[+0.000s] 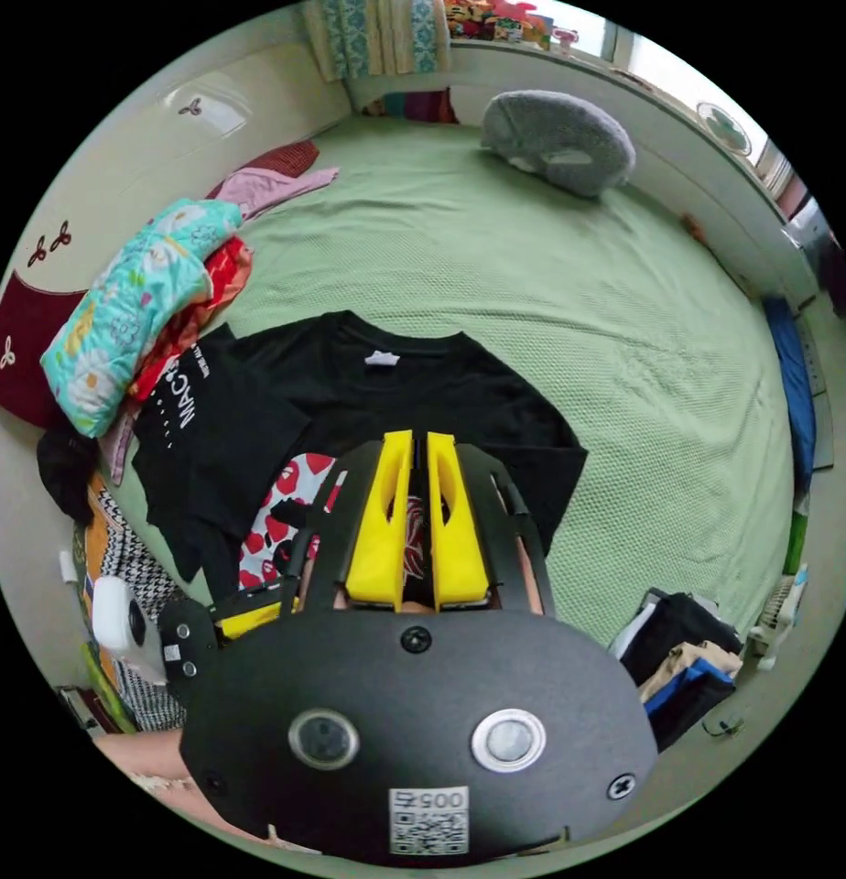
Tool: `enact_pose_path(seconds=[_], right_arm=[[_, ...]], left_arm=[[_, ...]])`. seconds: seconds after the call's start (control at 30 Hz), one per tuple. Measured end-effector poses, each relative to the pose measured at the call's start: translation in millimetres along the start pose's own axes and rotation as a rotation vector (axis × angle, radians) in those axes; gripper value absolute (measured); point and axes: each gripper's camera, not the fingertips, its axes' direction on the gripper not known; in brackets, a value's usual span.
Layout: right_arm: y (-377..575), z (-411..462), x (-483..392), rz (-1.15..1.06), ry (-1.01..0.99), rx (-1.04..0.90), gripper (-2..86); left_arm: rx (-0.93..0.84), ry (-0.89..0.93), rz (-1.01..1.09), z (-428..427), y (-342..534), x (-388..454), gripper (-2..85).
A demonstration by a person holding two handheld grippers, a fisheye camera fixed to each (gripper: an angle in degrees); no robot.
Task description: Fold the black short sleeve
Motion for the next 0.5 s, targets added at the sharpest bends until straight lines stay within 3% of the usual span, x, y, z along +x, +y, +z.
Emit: enact_pose_path(seconds=[0.13, 0.33, 0.5], right_arm=[[18, -15, 36, 0.038, -0.005, 0.043, 5.8], [55, 21, 110, 0.203, 0.112, -0.042, 7.5], [59, 46, 149, 0.335, -0.012, 0.008, 8.5]], left_arm=[[-0.024, -0.017, 0.011, 9, -8, -2, 6.2], [-0.091, 0.035, 0.036, 53, -24, 14, 6.8], [-0.198, -0.033, 0.063, 94, -35, 24, 7.0]])
